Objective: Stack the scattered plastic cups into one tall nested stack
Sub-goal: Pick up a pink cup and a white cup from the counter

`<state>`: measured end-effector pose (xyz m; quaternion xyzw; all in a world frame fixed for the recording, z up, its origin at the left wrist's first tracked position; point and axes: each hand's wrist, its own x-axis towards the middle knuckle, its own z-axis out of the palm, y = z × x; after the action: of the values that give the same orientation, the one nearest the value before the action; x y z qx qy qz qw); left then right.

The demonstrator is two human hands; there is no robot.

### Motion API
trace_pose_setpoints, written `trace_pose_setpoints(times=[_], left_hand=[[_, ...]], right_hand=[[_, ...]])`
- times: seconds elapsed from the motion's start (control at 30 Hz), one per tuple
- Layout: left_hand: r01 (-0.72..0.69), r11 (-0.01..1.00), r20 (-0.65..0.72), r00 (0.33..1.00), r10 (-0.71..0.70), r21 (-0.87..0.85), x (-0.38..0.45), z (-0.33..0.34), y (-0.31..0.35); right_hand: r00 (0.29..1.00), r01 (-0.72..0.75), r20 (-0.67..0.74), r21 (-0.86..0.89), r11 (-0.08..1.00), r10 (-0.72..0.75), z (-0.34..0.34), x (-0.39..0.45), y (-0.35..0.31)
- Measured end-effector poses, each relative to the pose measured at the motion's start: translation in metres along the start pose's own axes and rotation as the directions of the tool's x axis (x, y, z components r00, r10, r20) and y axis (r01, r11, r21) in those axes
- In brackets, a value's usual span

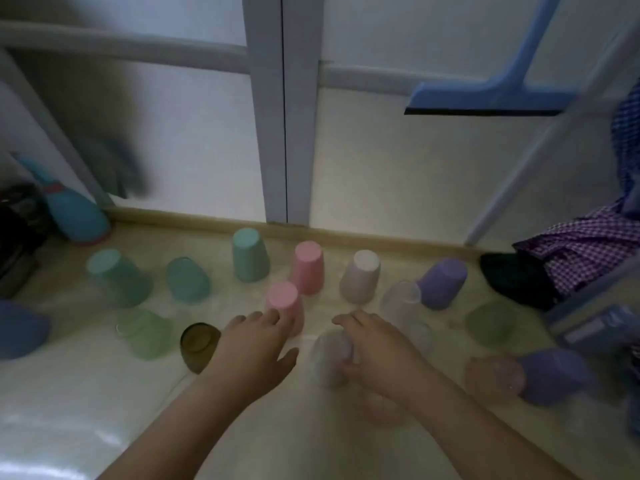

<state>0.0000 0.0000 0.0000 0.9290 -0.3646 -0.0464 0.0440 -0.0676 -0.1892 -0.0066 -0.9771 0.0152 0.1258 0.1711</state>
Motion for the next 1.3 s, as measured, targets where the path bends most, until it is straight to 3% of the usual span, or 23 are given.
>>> trace_pose_setpoints(times=[0.13,0.4,0.77,0.97,1.3], left_hand=[[-0.001,1.000,-0.050,0.999,0.001,0.001,-0.006,0.004,-0.006],[0.071,0.997,-0.028,0.997,-0.071,-0.024,-0.017,0.008,-0.018],[0.113,0.990,-0.156,0.980,-0.125,-0.081,-0.024,-0.010,-0.042],[0.190,0.976,-0.193,0.959,-0.209,-0.109,-0.038,-0.016,-0.056],[0.243,0.962,-0.169,0.950,-0.262,-0.126,-0.048,-0.012,-0.075]], right_hand=[[0.998,-0.003,0.056,-0.067,0.998,0.007,0.017,0.010,-0.003],[0.997,-0.020,0.077,0.064,0.998,0.015,0.027,0.021,0.000],[0.976,0.055,-0.219,0.144,0.988,-0.022,-0.078,0.040,-0.044],[0.981,0.136,-0.153,0.091,0.987,-0.121,-0.058,0.078,-0.066],[0.997,0.068,-0.028,0.132,0.989,-0.065,-0.014,0.105,-0.060]])
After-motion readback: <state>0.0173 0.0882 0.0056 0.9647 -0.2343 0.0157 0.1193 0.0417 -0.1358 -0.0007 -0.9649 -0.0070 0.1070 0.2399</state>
